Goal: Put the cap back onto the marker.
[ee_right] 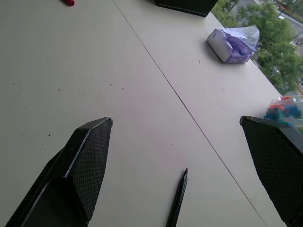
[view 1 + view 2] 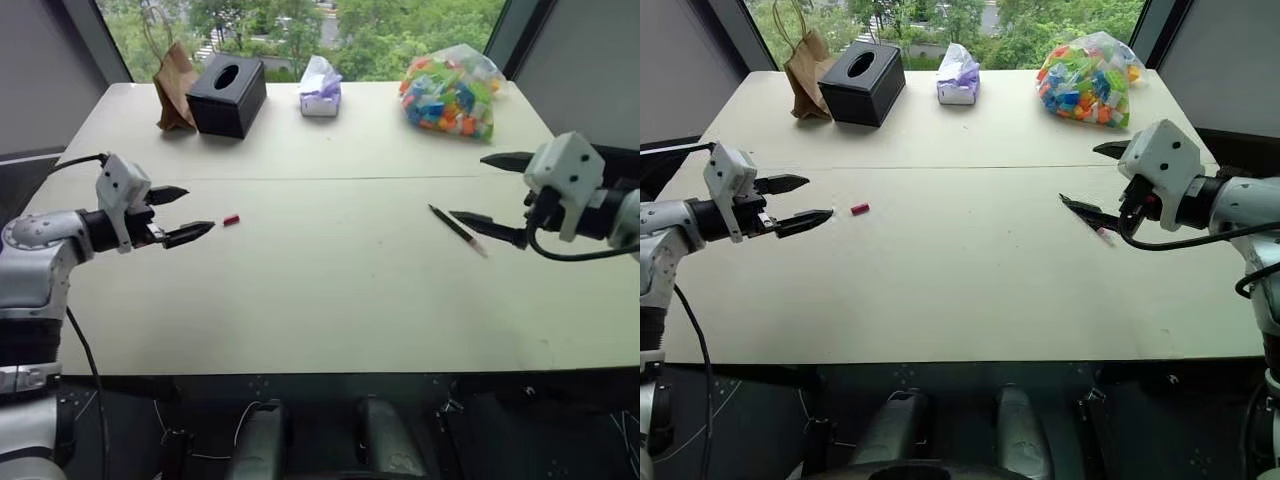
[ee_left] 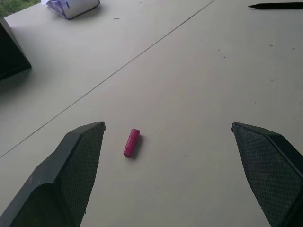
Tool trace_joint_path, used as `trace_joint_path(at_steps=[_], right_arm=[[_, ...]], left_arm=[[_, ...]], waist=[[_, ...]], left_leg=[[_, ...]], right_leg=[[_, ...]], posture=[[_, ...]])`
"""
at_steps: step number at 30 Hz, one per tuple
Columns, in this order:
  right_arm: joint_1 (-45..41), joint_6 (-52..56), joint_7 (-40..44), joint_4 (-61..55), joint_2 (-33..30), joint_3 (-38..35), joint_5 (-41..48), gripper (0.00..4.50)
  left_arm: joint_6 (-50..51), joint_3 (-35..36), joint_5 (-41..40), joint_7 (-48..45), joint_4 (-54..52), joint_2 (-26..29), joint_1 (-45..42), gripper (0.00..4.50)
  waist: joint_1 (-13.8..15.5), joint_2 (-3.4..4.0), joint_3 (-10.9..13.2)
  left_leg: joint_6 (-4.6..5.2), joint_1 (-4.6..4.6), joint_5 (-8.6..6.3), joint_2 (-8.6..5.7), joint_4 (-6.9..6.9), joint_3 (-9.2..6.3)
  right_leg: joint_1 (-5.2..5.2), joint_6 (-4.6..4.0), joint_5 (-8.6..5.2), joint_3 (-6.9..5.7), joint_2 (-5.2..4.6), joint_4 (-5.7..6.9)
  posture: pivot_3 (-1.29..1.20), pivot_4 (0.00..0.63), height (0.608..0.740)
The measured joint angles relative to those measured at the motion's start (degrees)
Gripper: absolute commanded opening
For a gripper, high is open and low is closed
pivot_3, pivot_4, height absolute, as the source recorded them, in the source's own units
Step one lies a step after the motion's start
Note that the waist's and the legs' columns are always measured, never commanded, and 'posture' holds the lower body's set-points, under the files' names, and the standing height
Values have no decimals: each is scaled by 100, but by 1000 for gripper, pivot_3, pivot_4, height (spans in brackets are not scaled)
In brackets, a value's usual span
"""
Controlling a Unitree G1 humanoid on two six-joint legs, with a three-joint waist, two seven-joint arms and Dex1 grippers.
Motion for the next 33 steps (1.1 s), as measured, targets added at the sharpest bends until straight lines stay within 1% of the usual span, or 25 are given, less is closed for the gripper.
trace_joint_path(at_steps=[9,27,31,33], right_arm=[[-139,202,2,-144,5,149,3,4466],[-194,529,-164,-408,53,154,70,4466],[-101,610,-239,-590,113,148,127,4466],[-19,652,-289,-628,165,130,156,4466]], left_arm=[[224,-2,-60,-56,-171,12,41,4477],[256,-103,-102,-31,-222,-116,-94,4477],[124,-168,-34,-21,-34,-179,-108,4477],[-28,-200,32,-2,238,-274,-129,4477]], waist=[[4,-1,2],[2,-1,2],[5,-1,2],[6,-1,2]], left_leg=[[0,-5,0,0,-1,-1],[0,-10,0,0,0,0],[0,-10,0,-1,0,0],[0,-10,0,-1,0,1]], right_leg=[[-9,1,1,6,-1,2],[-18,7,4,8,-1,7],[-19,7,5,7,-1,9],[-19,8,5,8,-1,9]], posture=[[0,150,740],[0,150,740],[0,150,740],[0,150,740]])
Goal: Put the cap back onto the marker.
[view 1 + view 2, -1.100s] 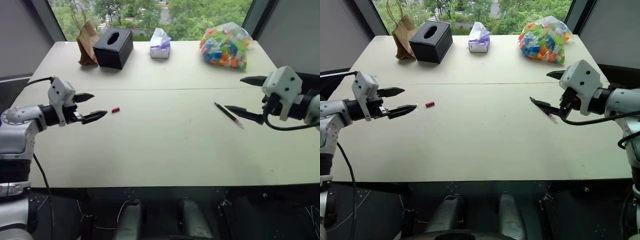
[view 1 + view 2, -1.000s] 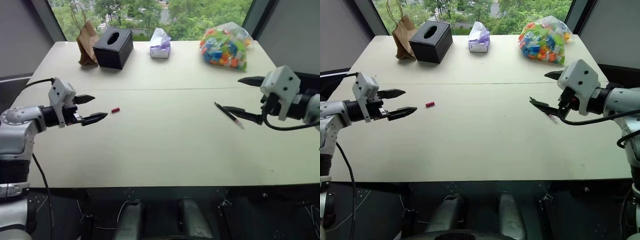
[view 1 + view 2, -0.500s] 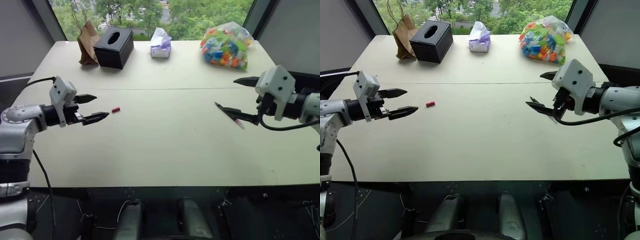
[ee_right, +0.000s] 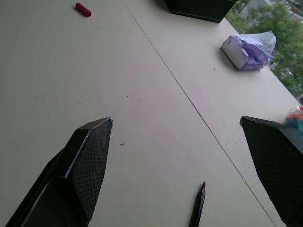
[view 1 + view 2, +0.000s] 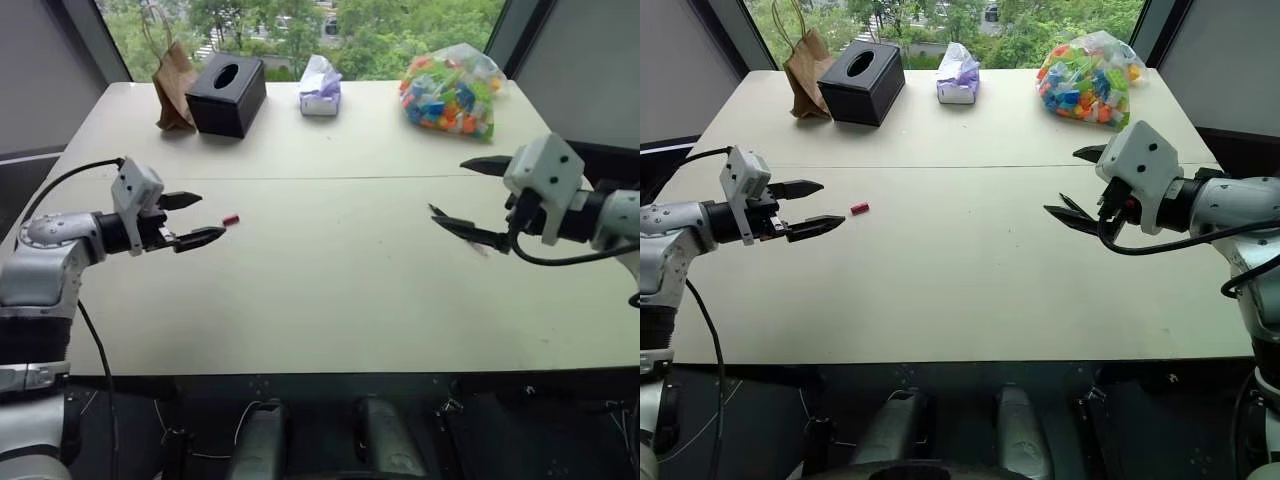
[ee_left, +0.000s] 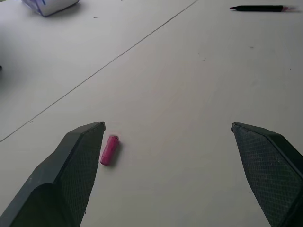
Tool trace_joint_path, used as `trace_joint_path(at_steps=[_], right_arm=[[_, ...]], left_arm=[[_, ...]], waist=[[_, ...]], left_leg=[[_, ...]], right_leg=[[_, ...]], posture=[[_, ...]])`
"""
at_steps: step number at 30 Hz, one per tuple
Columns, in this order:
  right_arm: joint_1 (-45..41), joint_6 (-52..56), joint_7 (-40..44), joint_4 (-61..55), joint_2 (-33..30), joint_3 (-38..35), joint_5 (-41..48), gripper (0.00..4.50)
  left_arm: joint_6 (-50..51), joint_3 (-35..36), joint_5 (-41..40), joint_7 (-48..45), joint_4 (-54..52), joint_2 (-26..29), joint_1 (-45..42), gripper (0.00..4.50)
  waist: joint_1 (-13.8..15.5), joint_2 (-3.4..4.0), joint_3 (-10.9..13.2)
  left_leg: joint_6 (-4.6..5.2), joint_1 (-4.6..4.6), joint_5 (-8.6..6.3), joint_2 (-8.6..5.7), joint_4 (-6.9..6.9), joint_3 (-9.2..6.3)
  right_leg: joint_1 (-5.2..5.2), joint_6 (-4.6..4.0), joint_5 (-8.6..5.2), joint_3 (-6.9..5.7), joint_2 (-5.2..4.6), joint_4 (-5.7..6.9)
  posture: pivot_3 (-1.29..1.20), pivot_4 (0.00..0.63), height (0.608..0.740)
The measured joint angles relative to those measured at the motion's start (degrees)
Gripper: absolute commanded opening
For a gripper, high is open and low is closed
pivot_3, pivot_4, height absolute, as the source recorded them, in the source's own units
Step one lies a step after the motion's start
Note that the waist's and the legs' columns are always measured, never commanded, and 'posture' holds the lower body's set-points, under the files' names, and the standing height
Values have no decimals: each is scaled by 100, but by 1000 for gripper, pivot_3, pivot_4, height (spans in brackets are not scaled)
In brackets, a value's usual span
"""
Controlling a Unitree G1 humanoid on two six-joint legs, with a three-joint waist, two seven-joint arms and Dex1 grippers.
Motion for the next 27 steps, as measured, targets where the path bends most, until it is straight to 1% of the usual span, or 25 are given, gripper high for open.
trace_joint_path(at_steps=[1,6,13,18,22,27], right_arm=[[51,3,-24,-26,46,0,4,4466],[287,-9,-204,-135,293,3,-5,4466],[708,14,-556,-532,478,-109,-6,4466],[1065,129,-809,-845,519,-409,-6,4466],[1475,280,-1046,-1210,598,-725,1,4466],[1723,404,-1205,-1456,724,-862,8,4466]], left_arm=[[-79,-6,42,14,170,-55,-16,4477],[-1069,-330,607,56,1939,-506,-563,4477],[-2316,-607,1122,-33,3889,-1081,-1645,4477],[-2874,-642,1433,201,4899,-1309,-2205,4477],[-3125,-667,1759,510,5496,-1339,-2502,4477],[-3246,-667,2002,782,5806,-1344,-2554,4477]], waist=[[2,-1,0],[20,-5,1],[26,-10,0],[5,-11,0],[12,-13,-1],[11,-13,-1]], left_leg=[[0,0,0,0,0,1],[0,-6,0,-15,9,6],[0,-19,0,-29,11,0],[0,-19,0,-30,11,0],[1,-20,0,-30,11,-4],[1,-19,0,-31,13,-4]], right_leg=[[0,0,0,-1,0,1],[-1,3,2,-5,0,8],[-10,5,4,-11,-4,12],[-11,8,5,-11,-4,15],[-12,8,5,-14,-3,19],[-12,10,6,-13,-4,20]], posture=[[0,150,740],[0,150,740],[0,150,740],[0,150,740],[0,150,740],[0,150,740]])
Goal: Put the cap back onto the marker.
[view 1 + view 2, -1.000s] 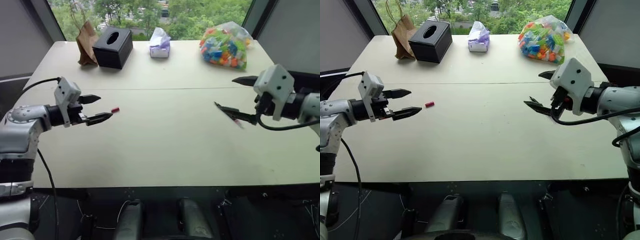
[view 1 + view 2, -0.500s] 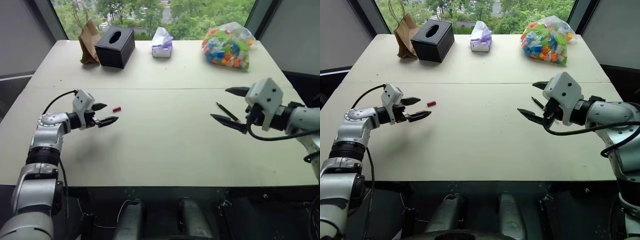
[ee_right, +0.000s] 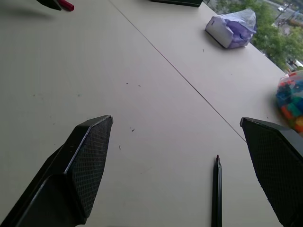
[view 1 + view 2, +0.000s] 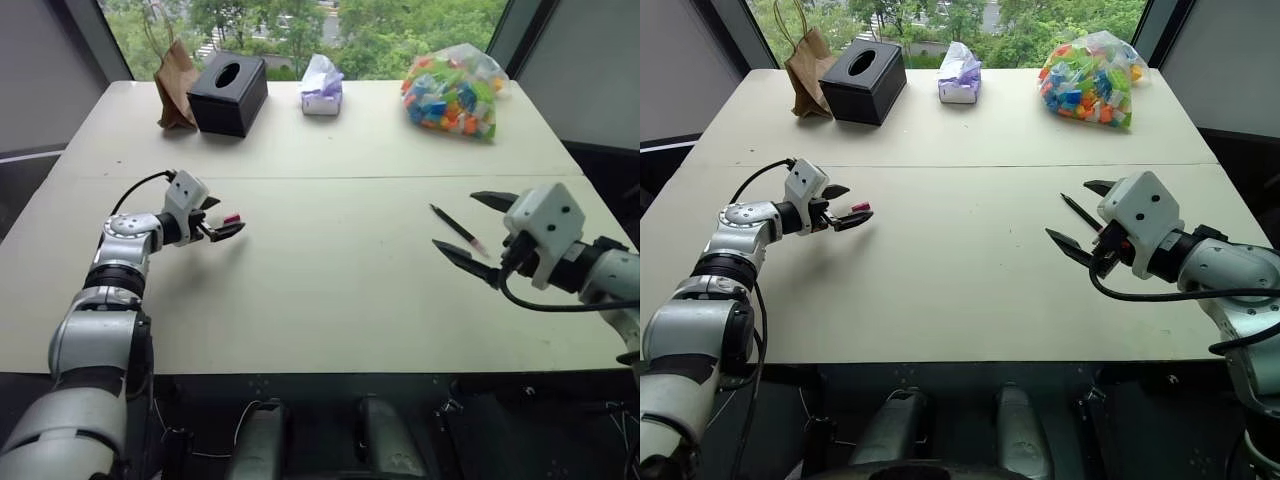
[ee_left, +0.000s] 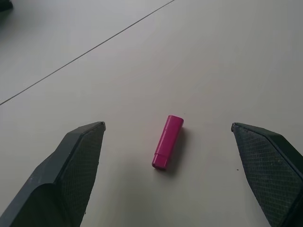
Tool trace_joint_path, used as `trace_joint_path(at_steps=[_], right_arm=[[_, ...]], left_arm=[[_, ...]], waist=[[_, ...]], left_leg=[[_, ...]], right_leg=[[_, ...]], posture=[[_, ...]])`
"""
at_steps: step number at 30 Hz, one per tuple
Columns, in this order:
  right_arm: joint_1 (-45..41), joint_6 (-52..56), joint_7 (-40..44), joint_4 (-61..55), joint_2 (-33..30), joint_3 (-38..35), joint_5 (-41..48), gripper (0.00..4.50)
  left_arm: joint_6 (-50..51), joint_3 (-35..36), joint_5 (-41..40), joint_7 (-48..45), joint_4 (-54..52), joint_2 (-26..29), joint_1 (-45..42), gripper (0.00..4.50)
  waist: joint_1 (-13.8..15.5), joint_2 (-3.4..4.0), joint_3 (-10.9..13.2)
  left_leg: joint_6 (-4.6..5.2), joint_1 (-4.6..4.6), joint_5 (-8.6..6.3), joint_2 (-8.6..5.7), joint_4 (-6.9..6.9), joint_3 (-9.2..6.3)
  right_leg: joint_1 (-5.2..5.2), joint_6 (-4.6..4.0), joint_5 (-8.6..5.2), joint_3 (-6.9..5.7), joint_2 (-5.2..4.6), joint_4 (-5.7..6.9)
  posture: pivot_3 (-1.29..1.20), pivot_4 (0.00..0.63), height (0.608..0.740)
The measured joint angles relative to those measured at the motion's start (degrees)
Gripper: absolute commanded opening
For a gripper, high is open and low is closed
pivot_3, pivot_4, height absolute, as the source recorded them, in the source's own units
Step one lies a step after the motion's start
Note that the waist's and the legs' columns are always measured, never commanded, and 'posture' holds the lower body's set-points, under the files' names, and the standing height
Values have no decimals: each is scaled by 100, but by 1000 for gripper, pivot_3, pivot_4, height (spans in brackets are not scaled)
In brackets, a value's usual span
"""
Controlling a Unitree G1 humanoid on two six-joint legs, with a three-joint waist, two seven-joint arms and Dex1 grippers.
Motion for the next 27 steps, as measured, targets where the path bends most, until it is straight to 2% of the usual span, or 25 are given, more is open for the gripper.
trace_joint_path(at_steps=[16,25,27], right_arm=[[-94,86,42,-18,-93,-12,0,4466],[-107,169,147,-18,-267,-108,28,4466],[-129,211,197,-17,-339,-152,88,4466]], left_arm=[[165,86,114,129,152,-204,-14,4477],[271,122,117,278,259,-281,-39,4477],[270,123,117,318,268,-311,-38,3935]], waist=[[19,-2,-2],[23,-2,-4],[27,-2,-4]], left_leg=[[0,4,0,-5,6,-4],[0,48,0,-4,6,-10],[0,54,0,-4,7,-11]], right_leg=[[9,2,1,0,-1,2],[60,2,0,-4,-1,-2],[68,3,0,-4,-2,-3]], posture=[[0,150,740],[0,150,740],[0,150,740]])
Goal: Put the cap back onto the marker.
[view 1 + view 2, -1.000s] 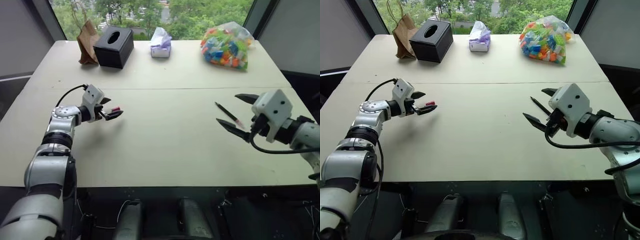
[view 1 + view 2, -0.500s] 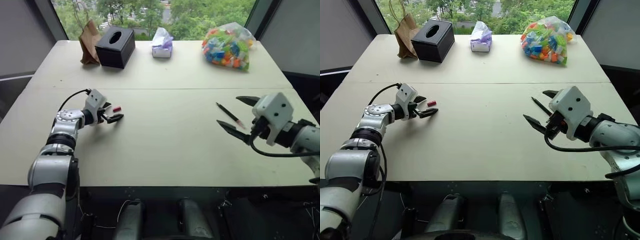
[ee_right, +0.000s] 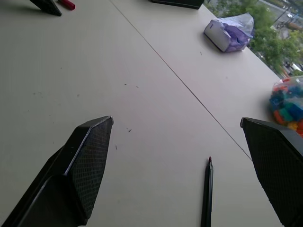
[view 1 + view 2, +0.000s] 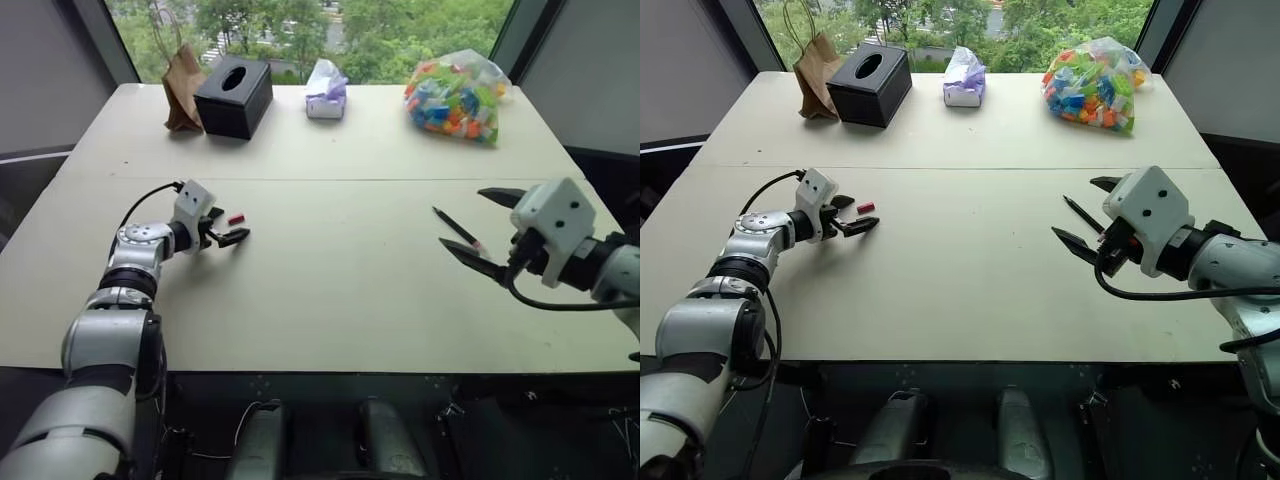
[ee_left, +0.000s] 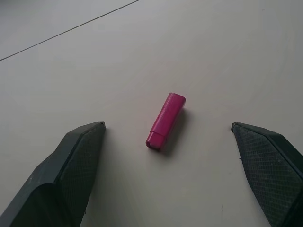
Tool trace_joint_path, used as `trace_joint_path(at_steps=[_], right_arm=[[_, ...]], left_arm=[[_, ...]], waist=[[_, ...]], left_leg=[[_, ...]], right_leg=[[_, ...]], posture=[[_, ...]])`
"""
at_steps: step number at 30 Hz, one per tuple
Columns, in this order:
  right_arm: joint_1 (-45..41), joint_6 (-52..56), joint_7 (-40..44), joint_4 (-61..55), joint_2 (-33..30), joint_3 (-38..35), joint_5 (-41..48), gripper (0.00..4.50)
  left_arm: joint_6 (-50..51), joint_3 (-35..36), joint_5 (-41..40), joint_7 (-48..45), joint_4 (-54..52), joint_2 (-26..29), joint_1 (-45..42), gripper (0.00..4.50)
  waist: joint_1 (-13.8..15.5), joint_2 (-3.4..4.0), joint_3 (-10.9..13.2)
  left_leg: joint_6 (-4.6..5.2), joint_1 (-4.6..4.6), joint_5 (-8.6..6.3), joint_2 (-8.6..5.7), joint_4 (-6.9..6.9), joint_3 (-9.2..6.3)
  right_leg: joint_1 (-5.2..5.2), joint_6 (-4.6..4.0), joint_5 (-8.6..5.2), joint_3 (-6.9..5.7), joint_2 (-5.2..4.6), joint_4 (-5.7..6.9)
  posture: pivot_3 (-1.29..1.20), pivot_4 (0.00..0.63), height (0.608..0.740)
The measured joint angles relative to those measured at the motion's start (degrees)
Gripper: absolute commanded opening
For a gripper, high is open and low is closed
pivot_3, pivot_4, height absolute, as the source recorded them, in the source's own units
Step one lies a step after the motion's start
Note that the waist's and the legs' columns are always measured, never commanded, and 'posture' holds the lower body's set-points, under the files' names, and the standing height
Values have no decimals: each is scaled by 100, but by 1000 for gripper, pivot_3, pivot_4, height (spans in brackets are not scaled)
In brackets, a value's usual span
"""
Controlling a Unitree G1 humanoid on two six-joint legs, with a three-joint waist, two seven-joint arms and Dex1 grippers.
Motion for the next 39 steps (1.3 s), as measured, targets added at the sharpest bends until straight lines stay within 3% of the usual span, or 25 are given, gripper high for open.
trace_joint_path(at_steps=[2,8,21,29,39], right_arm=[[-64,5,47,4,-62,-32,35,4466],[-136,17,169,69,-195,-67,85,4466],[-321,-47,280,312,-314,45,74,4466],[-440,-338,258,537,-108,450,-50,4466],[-397,-658,-37,742,412,792,-373,4466]], left_arm=[[-4,1,0,7,3,-74,0,3219],[-19,50,-1,112,3,-142,6,103],[-11,133,-41,-221,-160,-189,113,103],[448,-92,-337,-1825,-1609,-423,789,103],[1026,-299,-481,-2167,-2956,-392,1251,103]], waist=[[11,0,-1],[-14,-1,-2],[-10,1,-3],[-22,0,-3],[-27,-1,-2]], left_leg=[[0,3,0,0,2,0],[0,9,0,1,3,0],[0,9,0,1,3,0],[1,-5,-1,-2,1,-1],[2,-8,-1,2,1,0]], right_leg=[[4,0,0,0,0,0],[8,0,0,0,0,0],[9,0,0,0,-2,0],[0,0,0,1,-6,-8],[-6,0,0,1,-3,-6]], posture=[[0,150,740],[0,150,740],[0,150,740],[0,150,740],[0,150,740]])
